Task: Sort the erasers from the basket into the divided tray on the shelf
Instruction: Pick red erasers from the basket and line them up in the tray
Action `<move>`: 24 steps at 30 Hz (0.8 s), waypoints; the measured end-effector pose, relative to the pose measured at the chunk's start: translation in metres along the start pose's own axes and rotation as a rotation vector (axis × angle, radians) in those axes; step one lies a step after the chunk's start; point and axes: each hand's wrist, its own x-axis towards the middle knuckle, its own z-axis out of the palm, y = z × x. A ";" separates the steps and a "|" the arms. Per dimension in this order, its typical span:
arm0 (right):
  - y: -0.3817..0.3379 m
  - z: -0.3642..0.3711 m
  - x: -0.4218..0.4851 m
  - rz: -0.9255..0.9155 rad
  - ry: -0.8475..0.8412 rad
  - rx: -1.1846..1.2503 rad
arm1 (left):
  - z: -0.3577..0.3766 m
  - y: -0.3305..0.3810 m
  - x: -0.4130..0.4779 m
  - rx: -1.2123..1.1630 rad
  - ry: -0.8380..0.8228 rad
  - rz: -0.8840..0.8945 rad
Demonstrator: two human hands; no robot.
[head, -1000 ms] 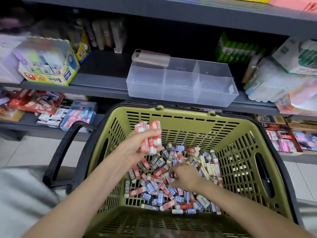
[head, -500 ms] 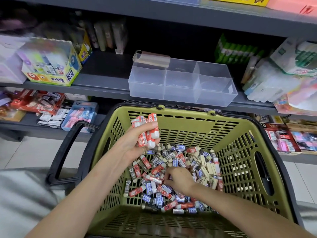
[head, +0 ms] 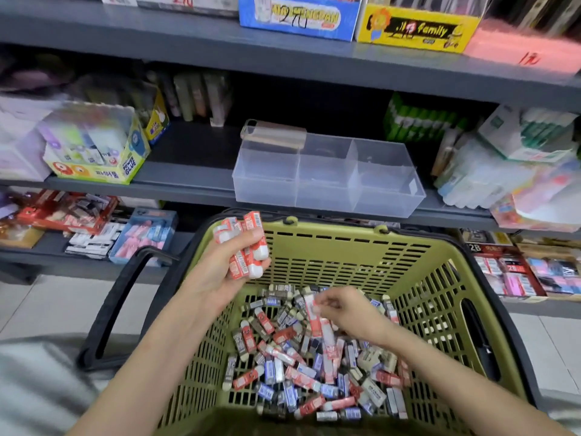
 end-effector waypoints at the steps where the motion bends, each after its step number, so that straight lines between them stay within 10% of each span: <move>1: -0.014 -0.018 -0.004 -0.024 0.036 0.137 | 0.000 0.007 0.002 0.016 -0.011 0.049; 6: -0.075 -0.102 0.008 -0.179 0.210 0.718 | 0.003 0.051 0.023 0.114 -0.089 0.301; 12: -0.093 -0.154 0.103 -0.141 0.511 0.799 | 0.008 0.085 0.090 0.225 0.140 0.428; 24: -0.068 -0.158 0.096 0.068 0.376 0.833 | -0.001 0.086 0.120 0.145 -0.022 -0.076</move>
